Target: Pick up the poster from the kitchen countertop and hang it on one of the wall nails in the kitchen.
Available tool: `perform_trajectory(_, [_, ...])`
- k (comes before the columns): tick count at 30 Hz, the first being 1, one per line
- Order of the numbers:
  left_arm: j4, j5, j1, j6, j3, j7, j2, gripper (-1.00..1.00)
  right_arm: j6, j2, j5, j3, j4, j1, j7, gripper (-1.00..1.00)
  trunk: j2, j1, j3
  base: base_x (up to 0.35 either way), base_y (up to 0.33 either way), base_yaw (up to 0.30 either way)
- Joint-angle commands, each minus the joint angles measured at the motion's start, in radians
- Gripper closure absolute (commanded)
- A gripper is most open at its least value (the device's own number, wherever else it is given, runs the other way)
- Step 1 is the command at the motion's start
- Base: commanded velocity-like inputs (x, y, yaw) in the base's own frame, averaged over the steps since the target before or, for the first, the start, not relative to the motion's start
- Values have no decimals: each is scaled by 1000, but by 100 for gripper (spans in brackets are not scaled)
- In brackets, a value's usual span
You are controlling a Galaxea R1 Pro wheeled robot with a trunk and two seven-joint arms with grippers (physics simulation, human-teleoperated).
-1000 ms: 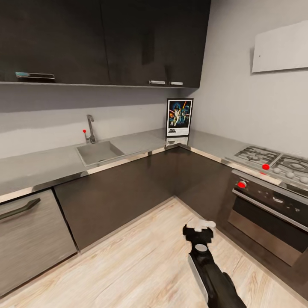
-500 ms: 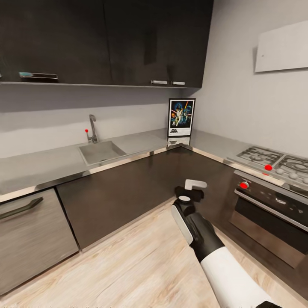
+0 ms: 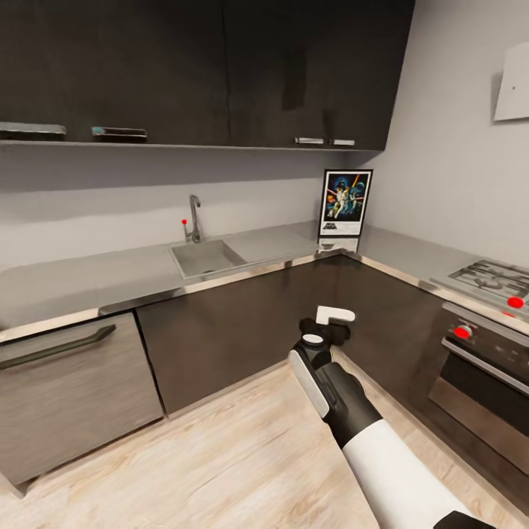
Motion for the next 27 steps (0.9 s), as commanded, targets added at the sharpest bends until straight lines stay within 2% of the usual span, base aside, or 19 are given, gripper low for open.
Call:
perform_trajectory(1, [-1,0,0,-2,1,-1,0,-100,7,0,-5,2,-1,-2,-7,-100,-1,0,-1,0,0,285])
perform_trajectory(11, [-2,0,0,-1,2,-19,1,-100,8,0,-3,2,0,-45,-10,-100,-1,0,-1,1,0,285])
perform_trajectory(14, [-2,0,0,0,2,-22,1,-100,8,0,-4,2,-1,-63,-33,-100,-1,0,-1,103,0,189])
perform_trajectory(17, [-2,0,0,0,3,-24,1,-100,8,0,-4,2,-4,-74,-71,-100,-1,0,-1,243,0,73])
perform_trajectory(21, [-2,0,0,0,3,-24,1,-100,10,0,-3,1,-9,-86,-87,-100,-1,0,-1,306,0,23])
perform_trajectory(27, [-2,0,0,-2,4,-25,3,-100,11,0,0,-2,-6,-138,-125,-100,-1,0,-1,329,0,4])
